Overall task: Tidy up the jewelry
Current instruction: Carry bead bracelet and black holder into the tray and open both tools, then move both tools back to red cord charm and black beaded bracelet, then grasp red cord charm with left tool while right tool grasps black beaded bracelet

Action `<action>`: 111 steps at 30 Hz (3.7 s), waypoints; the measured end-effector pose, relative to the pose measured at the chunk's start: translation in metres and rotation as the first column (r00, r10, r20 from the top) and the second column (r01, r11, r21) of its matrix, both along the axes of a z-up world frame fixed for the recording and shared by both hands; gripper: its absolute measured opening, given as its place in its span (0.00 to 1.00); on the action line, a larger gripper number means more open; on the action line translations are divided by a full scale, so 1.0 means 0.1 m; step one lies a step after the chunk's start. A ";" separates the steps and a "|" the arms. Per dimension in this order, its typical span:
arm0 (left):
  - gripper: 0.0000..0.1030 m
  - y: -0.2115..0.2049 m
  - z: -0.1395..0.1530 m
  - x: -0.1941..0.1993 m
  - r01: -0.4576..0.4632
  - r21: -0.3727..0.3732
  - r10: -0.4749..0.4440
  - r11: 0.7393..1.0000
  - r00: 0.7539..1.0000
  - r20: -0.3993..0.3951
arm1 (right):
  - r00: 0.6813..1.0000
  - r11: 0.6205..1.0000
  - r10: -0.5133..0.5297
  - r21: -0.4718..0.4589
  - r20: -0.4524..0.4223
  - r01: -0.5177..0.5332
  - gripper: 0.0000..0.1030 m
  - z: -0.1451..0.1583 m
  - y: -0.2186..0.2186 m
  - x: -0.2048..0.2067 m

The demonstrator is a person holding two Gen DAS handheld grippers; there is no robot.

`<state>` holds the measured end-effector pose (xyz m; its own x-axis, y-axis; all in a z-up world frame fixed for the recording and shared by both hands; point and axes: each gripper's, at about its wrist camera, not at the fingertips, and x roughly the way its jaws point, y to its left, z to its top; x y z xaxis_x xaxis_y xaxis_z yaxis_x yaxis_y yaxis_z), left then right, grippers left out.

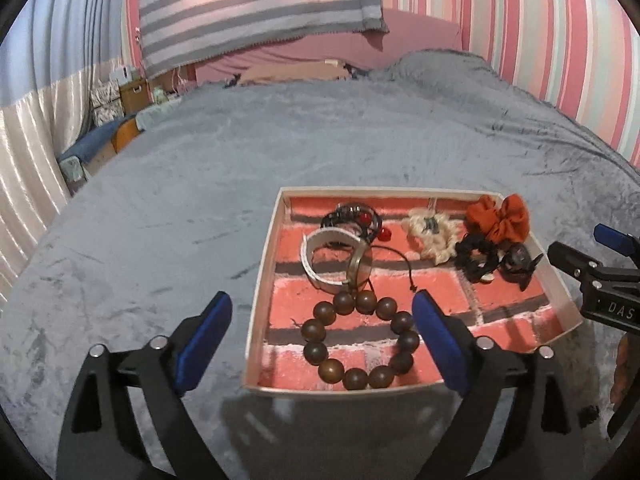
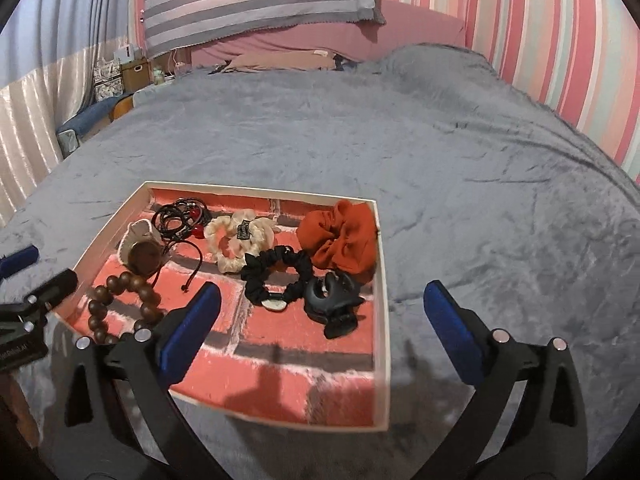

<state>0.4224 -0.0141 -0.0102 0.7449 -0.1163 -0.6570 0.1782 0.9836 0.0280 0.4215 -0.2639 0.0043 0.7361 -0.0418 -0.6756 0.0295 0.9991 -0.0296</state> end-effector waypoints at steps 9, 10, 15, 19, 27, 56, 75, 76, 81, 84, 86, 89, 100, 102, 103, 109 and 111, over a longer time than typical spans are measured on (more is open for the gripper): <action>0.96 0.11 0.28 -0.64 -0.013 -0.002 0.013 1.000 0.997 0.078 | 0.999 1.000 0.011 0.015 0.032 -0.011 0.96 0.15 -0.17 -0.66; 0.96 0.12 0.28 -0.70 -0.007 -0.008 0.007 1.000 0.997 0.077 | 0.999 1.000 0.011 0.015 0.036 -0.011 0.96 0.15 -0.19 -0.76; 0.96 0.16 0.23 -1.05 0.009 -0.020 -0.008 1.000 0.998 0.064 | 0.998 0.999 -0.009 0.031 0.057 0.008 0.96 0.08 -0.27 -1.17; 0.96 0.16 0.15 -1.31 0.013 -0.029 -0.011 1.000 0.999 0.052 | 0.998 0.999 -0.014 0.033 0.062 0.012 0.96 -0.03 -0.33 -1.45; 0.96 0.20 -0.10 -1.69 -0.007 -0.039 0.007 0.999 1.000 0.014 | 0.998 0.999 -0.032 0.035 0.056 0.030 0.96 -0.23 -0.39 -1.81; 0.79 0.05 -0.71 -1.90 0.083 -0.004 -0.083 0.997 0.990 -0.111 | 0.996 0.996 -0.027 0.084 -0.090 0.035 0.62 -0.79 -0.35 -1.67; 0.25 0.02 -0.80 -1.81 0.137 -0.065 -0.146 0.988 0.975 -0.170 | 0.994 0.990 0.003 0.142 -0.114 0.014 0.29 -0.87 -0.33 -1.57; 0.23 0.02 -0.80 -1.81 0.139 -0.068 -0.149 0.988 0.974 -0.169 | 0.994 0.989 0.003 0.145 -0.113 0.013 0.28 -0.87 -0.34 -1.58; 0.16 0.02 -0.78 -1.81 0.149 -0.076 -0.160 0.986 0.974 -0.161 | 0.994 0.990 0.007 0.143 -0.106 0.008 0.27 -0.86 -0.33 -1.59; 0.14 0.02 -0.78 -1.81 0.150 -0.078 -0.161 0.986 0.974 -0.160 | 0.995 0.989 0.011 0.146 -0.098 0.004 0.26 -0.85 -0.33 -1.61; 0.12 0.02 -0.76 -1.81 0.150 -0.083 -0.162 0.985 0.974 -0.157 | 0.996 0.989 0.013 0.146 -0.090 0.000 0.26 -0.83 -0.33 -1.62; 0.11 0.03 -0.73 -1.83 0.150 -0.085 -0.161 0.985 0.975 -0.151 | 0.996 0.990 0.017 0.143 -0.084 -0.005 0.26 -0.82 -0.32 -1.63; 0.11 0.05 -0.58 -1.82 0.147 -0.088 -0.156 0.985 0.982 -0.105 | 0.998 0.991 0.034 0.129 -0.048 -0.028 0.25 -0.69 -0.24 -1.67; 0.11 0.05 -0.53 -1.81 0.151 -0.092 -0.159 0.984 0.983 -0.092 | 0.998 0.991 0.039 0.126 -0.039 -0.033 0.25 -0.64 -0.23 -1.67; 0.11 0.05 -0.51 -1.80 0.150 -0.093 -0.159 0.984 0.984 -0.087 | 0.999 0.992 0.040 0.123 -0.035 -0.036 0.25 -0.62 -0.22 -1.67; 0.11 0.06 -0.33 -1.70 0.153 -0.092 -0.158 0.984 0.986 -0.045 | 0.999 0.993 0.054 0.107 -0.003 -0.053 0.25 -0.46 -0.15 -1.62; 0.11 0.05 -0.25 -1.66 0.157 -0.087 -0.160 0.984 0.987 -0.027 | 0.998 0.993 0.055 0.100 0.010 -0.056 0.25 -0.39 -0.14 -1.59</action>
<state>0.2568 -0.0089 -0.0352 0.6902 -0.2871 -0.6642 0.3311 0.9415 -0.0629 0.2629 -0.2775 -0.0349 0.7403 0.0671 -0.6689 -0.0263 0.9971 0.0709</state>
